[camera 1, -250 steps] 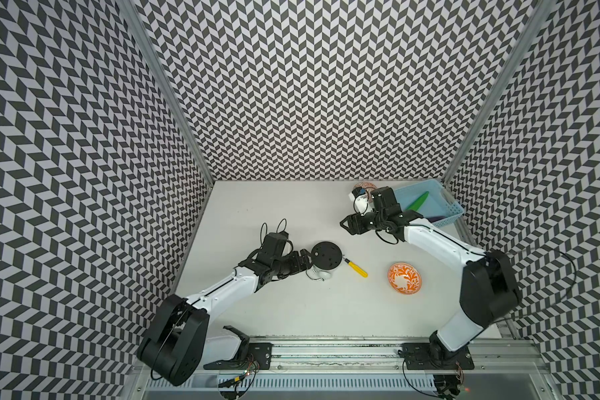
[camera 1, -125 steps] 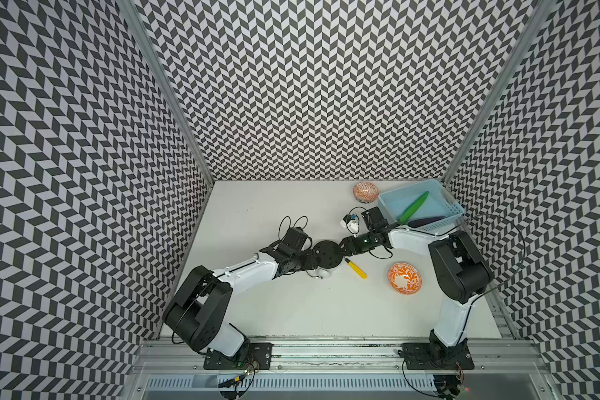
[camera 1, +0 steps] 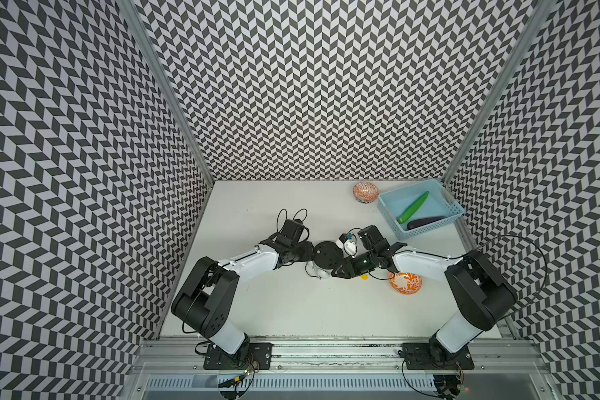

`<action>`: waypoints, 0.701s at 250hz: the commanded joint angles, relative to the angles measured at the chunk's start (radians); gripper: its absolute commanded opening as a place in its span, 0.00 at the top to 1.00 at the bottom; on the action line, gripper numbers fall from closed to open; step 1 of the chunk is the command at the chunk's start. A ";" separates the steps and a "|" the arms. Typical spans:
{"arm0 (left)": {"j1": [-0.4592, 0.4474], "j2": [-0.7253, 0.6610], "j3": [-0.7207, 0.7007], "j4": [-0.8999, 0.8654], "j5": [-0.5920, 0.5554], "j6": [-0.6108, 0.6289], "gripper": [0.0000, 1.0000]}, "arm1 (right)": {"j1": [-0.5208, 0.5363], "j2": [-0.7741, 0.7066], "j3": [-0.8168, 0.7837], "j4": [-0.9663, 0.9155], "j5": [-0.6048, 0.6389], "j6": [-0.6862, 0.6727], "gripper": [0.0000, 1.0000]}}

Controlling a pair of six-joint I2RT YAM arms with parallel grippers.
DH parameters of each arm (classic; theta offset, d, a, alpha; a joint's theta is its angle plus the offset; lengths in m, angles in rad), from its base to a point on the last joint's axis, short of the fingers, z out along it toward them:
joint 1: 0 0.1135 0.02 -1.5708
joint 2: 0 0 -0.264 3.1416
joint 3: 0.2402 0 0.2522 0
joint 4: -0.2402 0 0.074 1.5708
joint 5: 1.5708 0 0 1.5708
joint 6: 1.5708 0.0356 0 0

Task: Remove the battery from the alarm
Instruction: Adjust the alarm at the center of the board.

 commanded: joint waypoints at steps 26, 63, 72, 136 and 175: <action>0.056 0.120 0.058 -0.046 0.013 0.085 0.56 | 0.084 -0.010 0.014 0.133 0.067 0.099 0.52; 0.079 0.115 0.124 -0.066 -0.002 0.168 0.58 | 0.021 -0.100 0.086 0.007 0.254 0.014 0.50; 0.079 0.108 0.140 -0.072 -0.018 0.175 0.52 | -0.003 -0.107 0.116 -0.039 0.327 -0.010 0.49; 0.016 -0.043 0.094 -0.096 -0.040 0.078 0.28 | -0.133 0.102 0.323 -0.082 0.307 -0.142 0.50; -0.018 -0.022 0.067 -0.080 0.026 0.003 0.24 | -0.132 0.239 0.404 -0.048 0.203 -0.137 0.52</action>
